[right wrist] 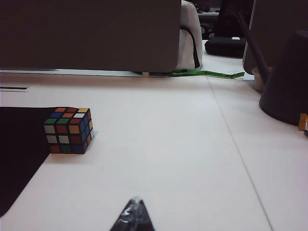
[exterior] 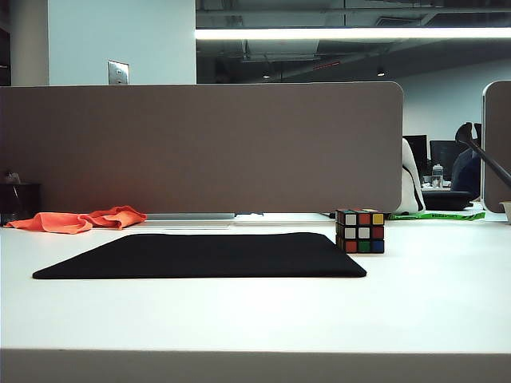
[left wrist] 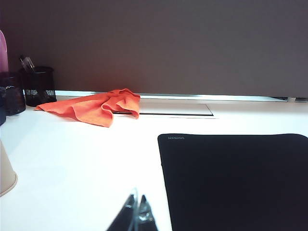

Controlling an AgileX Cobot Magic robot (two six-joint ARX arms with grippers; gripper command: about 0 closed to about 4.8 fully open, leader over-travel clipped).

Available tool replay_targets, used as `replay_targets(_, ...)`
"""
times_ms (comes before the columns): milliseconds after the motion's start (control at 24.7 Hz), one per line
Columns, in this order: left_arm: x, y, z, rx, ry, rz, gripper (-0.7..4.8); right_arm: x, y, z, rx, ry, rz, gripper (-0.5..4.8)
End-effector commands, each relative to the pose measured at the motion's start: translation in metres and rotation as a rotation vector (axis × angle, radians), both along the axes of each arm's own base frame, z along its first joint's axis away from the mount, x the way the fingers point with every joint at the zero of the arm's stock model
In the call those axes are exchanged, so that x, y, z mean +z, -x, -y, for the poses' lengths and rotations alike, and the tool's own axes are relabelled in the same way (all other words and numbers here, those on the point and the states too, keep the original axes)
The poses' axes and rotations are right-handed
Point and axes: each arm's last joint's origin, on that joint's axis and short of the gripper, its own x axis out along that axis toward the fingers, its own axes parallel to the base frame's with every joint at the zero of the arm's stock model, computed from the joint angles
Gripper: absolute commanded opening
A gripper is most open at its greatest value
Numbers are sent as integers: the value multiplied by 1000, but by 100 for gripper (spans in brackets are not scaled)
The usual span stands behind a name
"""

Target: Pick up the cube on the right side of the mouse pad, then place it in the center of the mouse pad.

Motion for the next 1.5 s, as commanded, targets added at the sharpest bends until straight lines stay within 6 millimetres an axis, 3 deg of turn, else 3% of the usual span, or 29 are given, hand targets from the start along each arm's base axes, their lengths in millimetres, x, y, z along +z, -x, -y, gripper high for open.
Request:
replay_targets(40, 2, 0, 0, 5, -1, 15, -5, 1, 0, 0, -4, -4, 15, -5)
replay_targets(1012, 3, 0, 0, 0, 2, 22, -6, 4, 0, 0, -1, -4, 30, -6)
replay_targets(1134, 4, 1, 1, -25, 0, 24, -6, 12, 2, 0, -2, -3, 55, -6)
replay_targets(1498, 12, 4, 5, -162, -34, 11, -6, 60, 13, 2, -97, -6, 108, -6)
